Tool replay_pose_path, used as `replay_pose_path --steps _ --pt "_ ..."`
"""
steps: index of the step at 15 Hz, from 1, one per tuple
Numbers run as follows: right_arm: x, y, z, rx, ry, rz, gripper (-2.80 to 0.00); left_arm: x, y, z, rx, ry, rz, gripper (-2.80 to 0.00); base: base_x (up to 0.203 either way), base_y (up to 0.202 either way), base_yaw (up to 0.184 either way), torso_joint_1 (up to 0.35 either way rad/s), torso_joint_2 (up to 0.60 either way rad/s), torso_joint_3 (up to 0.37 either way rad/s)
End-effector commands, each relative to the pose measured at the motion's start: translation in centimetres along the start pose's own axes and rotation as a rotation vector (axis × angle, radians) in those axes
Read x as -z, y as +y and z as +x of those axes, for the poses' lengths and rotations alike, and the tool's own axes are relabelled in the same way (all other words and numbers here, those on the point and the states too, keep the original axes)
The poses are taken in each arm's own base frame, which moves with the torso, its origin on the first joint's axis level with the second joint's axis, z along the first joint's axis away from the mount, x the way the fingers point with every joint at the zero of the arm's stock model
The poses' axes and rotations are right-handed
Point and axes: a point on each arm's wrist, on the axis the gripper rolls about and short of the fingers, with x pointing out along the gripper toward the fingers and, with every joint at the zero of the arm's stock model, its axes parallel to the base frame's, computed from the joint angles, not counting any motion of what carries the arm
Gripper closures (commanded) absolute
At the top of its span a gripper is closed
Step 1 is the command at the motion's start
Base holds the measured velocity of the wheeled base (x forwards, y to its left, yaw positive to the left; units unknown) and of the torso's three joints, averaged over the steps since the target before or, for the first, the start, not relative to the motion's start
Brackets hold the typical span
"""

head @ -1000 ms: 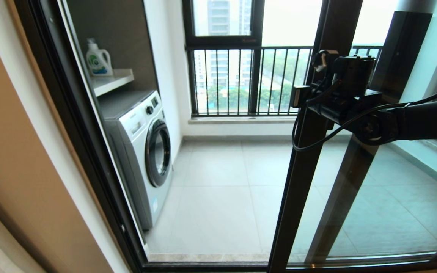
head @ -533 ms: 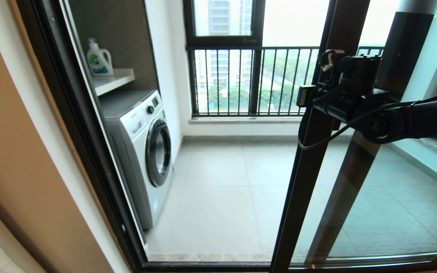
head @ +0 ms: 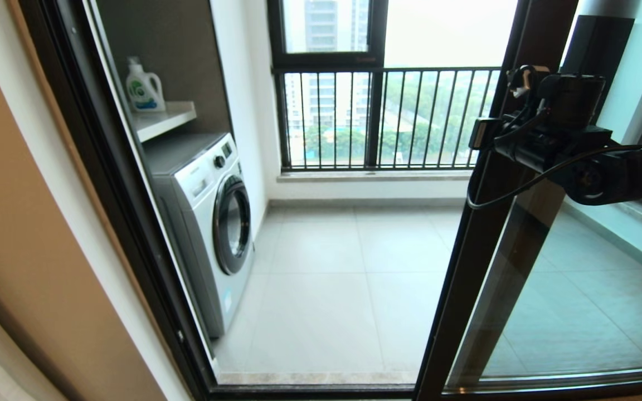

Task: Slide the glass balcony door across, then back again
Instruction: Open the slid door

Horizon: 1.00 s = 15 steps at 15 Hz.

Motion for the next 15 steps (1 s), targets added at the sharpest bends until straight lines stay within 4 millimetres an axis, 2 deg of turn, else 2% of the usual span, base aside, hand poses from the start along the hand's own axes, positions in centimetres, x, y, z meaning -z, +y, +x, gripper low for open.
replay_pose_path --steps 1,6,15 --pt "-0.2 0.1 -0.2 -0.009 -0.005 0.0 0.0 0.0 0.0 0.0 -0.001 0.002 -0.001 0.0 0.0 0.0 0.0 0.0 0.0 0.0" --pt "-0.3 -0.4 -0.3 -0.013 -0.006 -0.004 0.0 0.0 0.0 0.0 0.0 0.002 -0.001 0.0 0.0 0.0 0.0 0.0 0.0 0.0" --pt "0.4 -5.8 0.2 0.046 0.014 -0.006 0.0 0.0 0.0 0.0 0.0 0.002 -0.001 0.0 0.0 0.0 0.0 0.0 0.0 0.0"
